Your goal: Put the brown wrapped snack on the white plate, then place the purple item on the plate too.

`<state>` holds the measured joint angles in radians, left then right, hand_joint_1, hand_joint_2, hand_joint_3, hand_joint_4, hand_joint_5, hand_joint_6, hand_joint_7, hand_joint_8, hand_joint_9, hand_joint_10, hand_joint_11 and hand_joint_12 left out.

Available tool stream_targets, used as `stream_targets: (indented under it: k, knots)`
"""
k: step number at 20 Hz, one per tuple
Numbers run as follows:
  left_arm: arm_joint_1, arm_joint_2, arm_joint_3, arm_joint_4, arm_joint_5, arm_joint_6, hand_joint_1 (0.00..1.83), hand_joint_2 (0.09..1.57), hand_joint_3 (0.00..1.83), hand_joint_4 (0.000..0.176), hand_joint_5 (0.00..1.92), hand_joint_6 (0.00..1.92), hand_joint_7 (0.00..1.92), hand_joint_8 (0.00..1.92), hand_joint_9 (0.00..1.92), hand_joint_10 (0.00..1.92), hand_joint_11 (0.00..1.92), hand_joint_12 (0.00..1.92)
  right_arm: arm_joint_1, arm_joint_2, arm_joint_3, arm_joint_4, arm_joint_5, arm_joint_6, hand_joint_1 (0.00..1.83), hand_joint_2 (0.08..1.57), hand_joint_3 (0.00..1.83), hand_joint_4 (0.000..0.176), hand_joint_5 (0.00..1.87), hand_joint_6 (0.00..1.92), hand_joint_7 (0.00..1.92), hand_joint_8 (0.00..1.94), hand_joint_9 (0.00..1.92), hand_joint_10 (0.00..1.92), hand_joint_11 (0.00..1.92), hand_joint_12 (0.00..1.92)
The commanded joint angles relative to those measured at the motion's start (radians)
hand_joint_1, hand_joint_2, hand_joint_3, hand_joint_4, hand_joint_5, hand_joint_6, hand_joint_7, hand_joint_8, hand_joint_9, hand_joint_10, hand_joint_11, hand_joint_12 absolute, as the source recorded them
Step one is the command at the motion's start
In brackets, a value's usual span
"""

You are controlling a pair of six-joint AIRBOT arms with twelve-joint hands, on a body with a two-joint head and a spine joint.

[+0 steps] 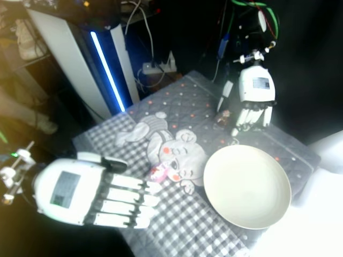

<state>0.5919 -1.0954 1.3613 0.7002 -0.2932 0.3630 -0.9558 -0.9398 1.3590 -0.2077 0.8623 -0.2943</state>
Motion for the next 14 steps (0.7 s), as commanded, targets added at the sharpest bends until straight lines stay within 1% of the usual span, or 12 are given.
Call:
stream_targets:
  k: [1,2,3,4,5,6,7,8,9,11,13,14]
  knots:
    - [-0.01,-0.007,0.009,-0.029,-0.07,-0.004,1.26,1.06,0.0,0.0,1.09,0.54,1.11,0.94,0.86,1.03,0.42,1.6,0.011,-0.002,0.006,0.038,0.107,-0.001,0.77,1.12,0.0,0.022,0.46,0.0,0.44,0.0,0.44,0.01,0.32,0.31]
    - [-0.017,-0.01,0.018,-0.058,-0.092,-0.004,1.27,1.08,0.0,0.0,1.05,0.62,1.06,1.09,0.83,1.27,0.4,1.72,0.011,-0.002,0.006,0.038,0.107,-0.001,0.8,1.11,0.0,0.015,0.47,0.01,0.45,0.0,0.44,0.01,0.34,0.32]
    - [-0.032,-0.015,0.028,-0.079,-0.111,-0.004,1.18,1.1,0.01,0.0,0.99,0.95,0.85,1.63,0.77,1.74,0.42,1.88,0.011,-0.003,0.007,0.038,0.107,-0.001,0.79,1.12,0.0,0.021,0.47,0.0,0.44,0.0,0.43,0.0,0.33,0.31]
    - [-0.049,-0.022,0.039,-0.095,-0.125,0.0,1.22,1.1,0.0,0.0,0.88,1.18,0.77,1.86,0.73,1.89,0.43,1.91,0.011,-0.003,0.007,0.038,0.107,-0.001,0.8,1.12,0.0,0.017,0.48,0.01,0.45,0.01,0.45,0.01,0.35,0.32]
    - [-0.08,-0.033,0.053,-0.125,-0.145,0.02,1.16,1.11,0.0,0.0,0.96,1.06,0.83,1.89,0.81,1.89,0.48,1.91,0.011,-0.004,0.007,0.038,0.107,-0.001,0.83,1.12,0.0,0.013,0.48,0.01,0.45,0.0,0.45,0.01,0.35,0.33]
    - [-0.104,-0.04,0.062,-0.144,-0.154,0.039,1.16,1.09,0.0,0.0,1.03,0.91,0.84,1.78,0.79,1.86,0.47,1.92,0.011,-0.006,0.008,0.038,0.107,-0.001,0.82,1.12,0.0,0.0,0.48,0.0,0.46,0.0,0.45,0.0,0.31,0.43]
    - [-0.13,-0.049,0.073,-0.163,-0.162,0.06,1.15,1.09,0.0,0.0,1.02,0.91,0.76,1.79,0.65,1.92,0.42,1.92,0.011,-0.009,0.01,0.038,0.107,-0.001,0.81,1.11,0.0,0.0,0.49,0.01,0.48,0.01,0.47,0.01,0.27,0.53]
    - [-0.162,-0.061,0.088,-0.183,-0.165,0.088,1.16,1.1,0.0,0.0,1.01,0.92,0.77,1.53,0.63,1.77,0.35,1.92,0.011,-0.011,0.012,0.038,0.107,-0.001,0.8,1.1,0.0,0.0,0.5,0.0,0.48,0.0,0.47,0.0,0.26,0.56]
    - [-0.195,-0.081,0.112,-0.196,-0.16,0.109,1.15,1.08,0.0,0.0,1.05,0.85,0.86,1.4,0.7,1.7,0.42,1.92,0.011,-0.014,0.013,0.038,0.107,-0.001,0.79,1.1,0.0,0.0,0.5,0.0,0.47,0.0,0.47,0.0,0.27,0.58]
    - [-0.238,-0.134,0.174,-0.211,-0.132,0.12,1.13,1.08,0.0,0.0,1.04,0.89,0.84,1.5,0.67,1.8,0.4,1.92,0.011,-0.02,0.017,0.038,0.107,-0.001,0.78,1.1,0.0,0.0,0.5,0.0,0.49,0.01,0.49,0.01,0.29,0.59]
    - [-0.252,-0.211,0.264,-0.236,-0.083,0.121,1.13,1.05,0.0,0.0,1.12,0.74,0.92,1.04,0.74,1.42,0.43,1.71,0.011,-0.036,0.027,0.039,0.107,-0.001,0.78,1.11,0.0,0.0,0.48,0.0,0.47,0.0,0.45,0.0,0.25,0.57]
    - [-0.254,-0.239,0.296,-0.236,-0.06,0.121,1.13,1.05,0.0,0.0,1.12,0.74,0.92,1.04,0.74,1.42,0.43,1.71,0.011,-0.042,0.029,0.039,0.107,-0.001,0.78,1.11,0.0,0.0,0.48,0.0,0.47,0.0,0.45,0.0,0.25,0.57]
